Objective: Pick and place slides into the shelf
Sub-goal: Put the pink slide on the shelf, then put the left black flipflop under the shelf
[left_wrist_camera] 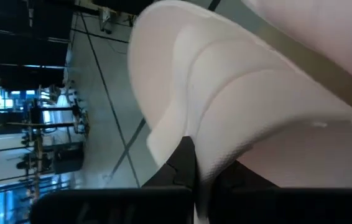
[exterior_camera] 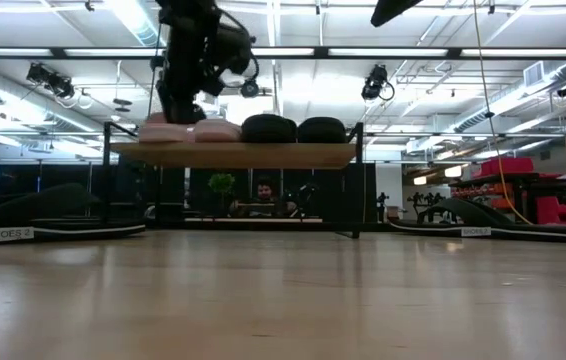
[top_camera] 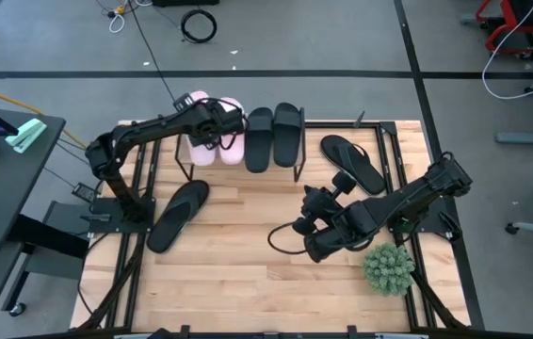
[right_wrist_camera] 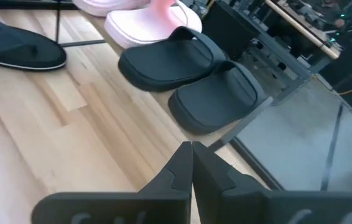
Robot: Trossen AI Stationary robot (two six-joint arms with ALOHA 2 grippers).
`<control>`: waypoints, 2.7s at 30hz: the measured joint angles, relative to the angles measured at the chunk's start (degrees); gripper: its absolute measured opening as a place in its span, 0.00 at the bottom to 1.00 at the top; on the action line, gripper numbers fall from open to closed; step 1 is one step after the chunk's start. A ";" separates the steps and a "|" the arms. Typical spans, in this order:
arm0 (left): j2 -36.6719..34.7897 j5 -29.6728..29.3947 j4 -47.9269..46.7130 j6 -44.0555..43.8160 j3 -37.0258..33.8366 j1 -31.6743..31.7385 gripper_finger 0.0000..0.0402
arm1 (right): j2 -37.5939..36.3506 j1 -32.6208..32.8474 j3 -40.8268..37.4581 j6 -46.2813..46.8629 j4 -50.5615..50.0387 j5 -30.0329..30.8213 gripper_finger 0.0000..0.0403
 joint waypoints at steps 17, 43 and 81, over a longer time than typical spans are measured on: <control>0.21 -2.89 5.14 7.63 -1.08 0.61 0.03 | 0.00 2.07 -0.02 0.37 0.12 0.32 0.03; -0.09 5.31 -13.32 -2.97 1.97 -5.79 0.31 | 0.00 1.29 -0.02 -1.75 0.12 0.32 0.03; -5.84 29.03 3.61 -62.93 -29.37 -66.51 0.15 | 0.00 -0.47 -0.07 -1.69 0.17 0.30 0.03</control>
